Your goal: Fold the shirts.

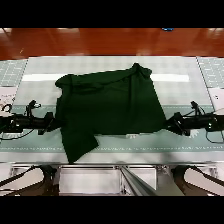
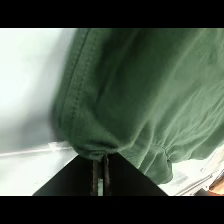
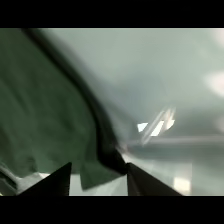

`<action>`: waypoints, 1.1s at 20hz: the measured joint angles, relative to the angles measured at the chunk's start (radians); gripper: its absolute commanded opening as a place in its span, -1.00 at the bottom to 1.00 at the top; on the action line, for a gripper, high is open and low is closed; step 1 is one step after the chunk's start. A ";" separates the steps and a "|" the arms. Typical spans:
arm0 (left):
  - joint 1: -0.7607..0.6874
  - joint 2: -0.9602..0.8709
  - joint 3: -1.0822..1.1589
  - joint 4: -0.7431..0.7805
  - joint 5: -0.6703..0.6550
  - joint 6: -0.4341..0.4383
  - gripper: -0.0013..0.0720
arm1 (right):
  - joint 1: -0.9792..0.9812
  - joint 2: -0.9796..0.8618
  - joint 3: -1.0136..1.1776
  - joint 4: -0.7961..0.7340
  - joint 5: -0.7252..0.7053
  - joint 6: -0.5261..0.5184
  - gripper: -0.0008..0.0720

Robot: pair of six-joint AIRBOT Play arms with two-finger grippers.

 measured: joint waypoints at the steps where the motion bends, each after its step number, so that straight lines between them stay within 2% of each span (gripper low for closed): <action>1: 0.000 0.000 0.001 -0.009 -0.002 0.000 -0.91 | 0.033 -0.018 0.018 0.026 -0.030 -0.006 -0.47; 2: 0.000 0.000 0.003 -0.025 -0.006 0.003 -0.91 | 0.066 -0.034 0.041 0.034 -0.058 -0.012 -0.91; 4: 0.000 0.000 0.021 -0.064 -0.027 0.019 -0.92 | 0.132 -0.056 0.100 0.066 -0.074 -0.024 -0.91; 7: 0.000 0.013 0.103 -0.117 -0.080 0.032 -0.92 | 0.206 -0.070 0.244 0.076 -0.026 -0.035 -0.91; 13: -0.001 0.159 0.505 -0.261 -0.154 0.014 -0.92 | 0.255 0.013 0.785 0.054 0.115 0.005 -0.91; 16: 0.000 0.253 0.779 -0.290 -0.113 -0.017 -0.92 | 0.261 0.075 1.101 0.005 0.129 0.048 -0.91; 18: 0.001 0.303 0.943 -0.257 -0.050 -0.087 -0.92 | 0.261 0.126 1.275 -0.040 0.130 0.075 -0.91; 22: 0.011 0.398 1.196 -0.134 -0.001 -0.195 -0.92 | 0.262 0.268 1.428 -0.110 0.106 0.105 -0.91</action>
